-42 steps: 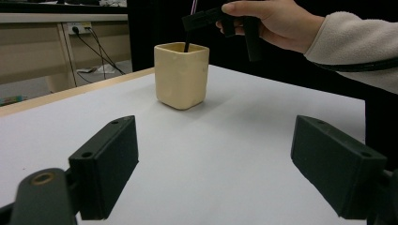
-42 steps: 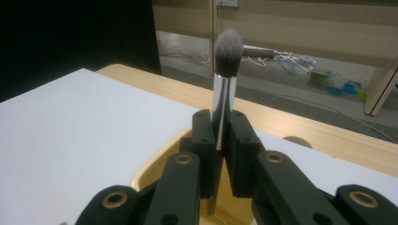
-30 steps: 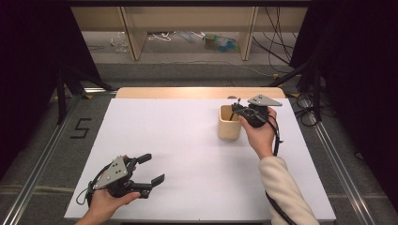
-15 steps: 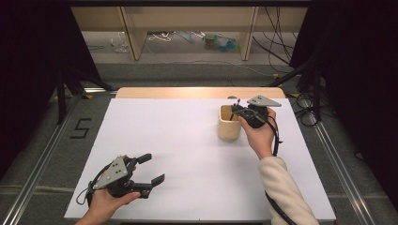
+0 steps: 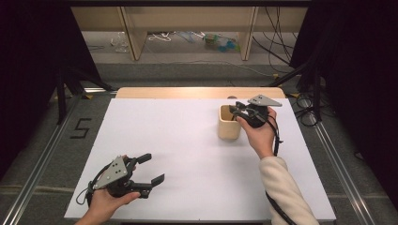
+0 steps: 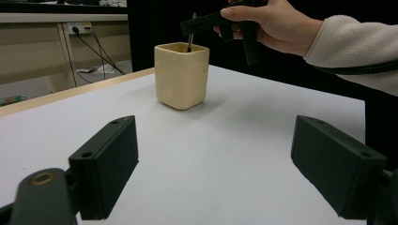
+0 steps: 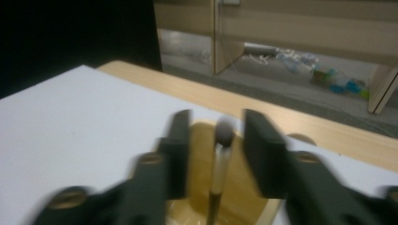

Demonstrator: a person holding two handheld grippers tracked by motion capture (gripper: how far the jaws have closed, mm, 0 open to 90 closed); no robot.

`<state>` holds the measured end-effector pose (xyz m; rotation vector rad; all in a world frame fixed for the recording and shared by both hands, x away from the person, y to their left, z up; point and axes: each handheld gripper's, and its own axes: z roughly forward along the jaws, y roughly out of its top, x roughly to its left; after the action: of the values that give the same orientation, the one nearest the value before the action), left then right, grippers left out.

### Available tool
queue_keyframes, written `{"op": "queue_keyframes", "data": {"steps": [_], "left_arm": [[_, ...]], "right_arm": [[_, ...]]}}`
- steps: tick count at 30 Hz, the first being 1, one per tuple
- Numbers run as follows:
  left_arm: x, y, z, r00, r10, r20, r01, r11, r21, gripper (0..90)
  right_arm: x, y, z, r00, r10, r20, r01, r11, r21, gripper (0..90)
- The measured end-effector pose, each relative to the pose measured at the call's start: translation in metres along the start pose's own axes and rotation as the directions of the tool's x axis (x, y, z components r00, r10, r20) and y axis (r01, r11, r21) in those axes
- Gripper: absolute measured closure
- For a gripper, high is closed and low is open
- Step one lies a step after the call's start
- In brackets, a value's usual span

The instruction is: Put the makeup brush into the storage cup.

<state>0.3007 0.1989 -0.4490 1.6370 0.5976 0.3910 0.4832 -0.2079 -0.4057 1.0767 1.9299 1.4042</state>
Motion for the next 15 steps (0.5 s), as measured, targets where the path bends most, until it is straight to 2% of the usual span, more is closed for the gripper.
{"op": "queue_keyframes", "data": {"steps": [2,4,5,7,8,10,12,14,15], "left_arm": [[0.0002,0.0001,-0.0001,1.0,0.0,0.0,0.0,1.0,-0.001,15.1],[0.0002,0.0001,-0.0001,1.0,-0.001,0.0,0.001,1.0,-0.001,15.1],[0.0,0.0001,-0.0001,1.0,-0.004,-0.001,0.004,1.0,-0.002,15.1],[-0.0003,0.0001,-0.0002,1.0,-0.008,0.0,0.008,1.0,-0.001,15.0],[-0.0003,0.0001,-0.0003,1.0,-0.007,-0.003,0.007,1.0,-0.002,15.1],[-0.0006,0.0001,-0.0004,0.9999,-0.01,-0.002,0.01,0.9999,-0.001,15.0],[-0.0006,0.0002,-0.0004,0.9999,-0.011,-0.003,0.011,0.9999,-0.002,15.0],[-0.0006,0.0002,-0.0004,0.9999,-0.011,-0.003,0.011,0.9999,-0.002,15.0],[0.0005,0.0007,-0.0004,0.9999,0.01,0.002,-0.01,1.0,-0.002,15.0]], "right_arm": [[0.0006,0.0017,0.0006,0.9999,-0.013,-0.003,0.013,0.9999,0.004,28.6],[0.002,0.0022,0.0012,0.9997,-0.023,-0.002,0.023,0.9995,-0.02,19.3],[0.0018,0.0029,0.0006,0.9989,-0.045,0.01,0.046,0.9987,-0.021,18.0],[0.0037,0.0035,0.0006,0.9989,-0.031,0.036,0.032,0.9988,-0.036,16.2],[0.0033,0.0044,-0.0012,0.9984,-0.033,0.046,0.034,0.9991,-0.023,16.0],[0.0021,0.0043,-0.0011,0.9974,-0.036,0.062,0.039,0.9981,-0.049,15.4],[0.0015,0.0039,-0.0013,0.9977,-0.03,0.06,0.033,0.9978,-0.058,15.4],[0.0013,0.0043,-0.0028,0.997,-0.032,0.071,0.035,0.9986,-0.039,15.4],[0.0014,0.0044,-0.0029,0.997,-0.033,0.07,0.036,0.9985,-0.04,15.4]]}}
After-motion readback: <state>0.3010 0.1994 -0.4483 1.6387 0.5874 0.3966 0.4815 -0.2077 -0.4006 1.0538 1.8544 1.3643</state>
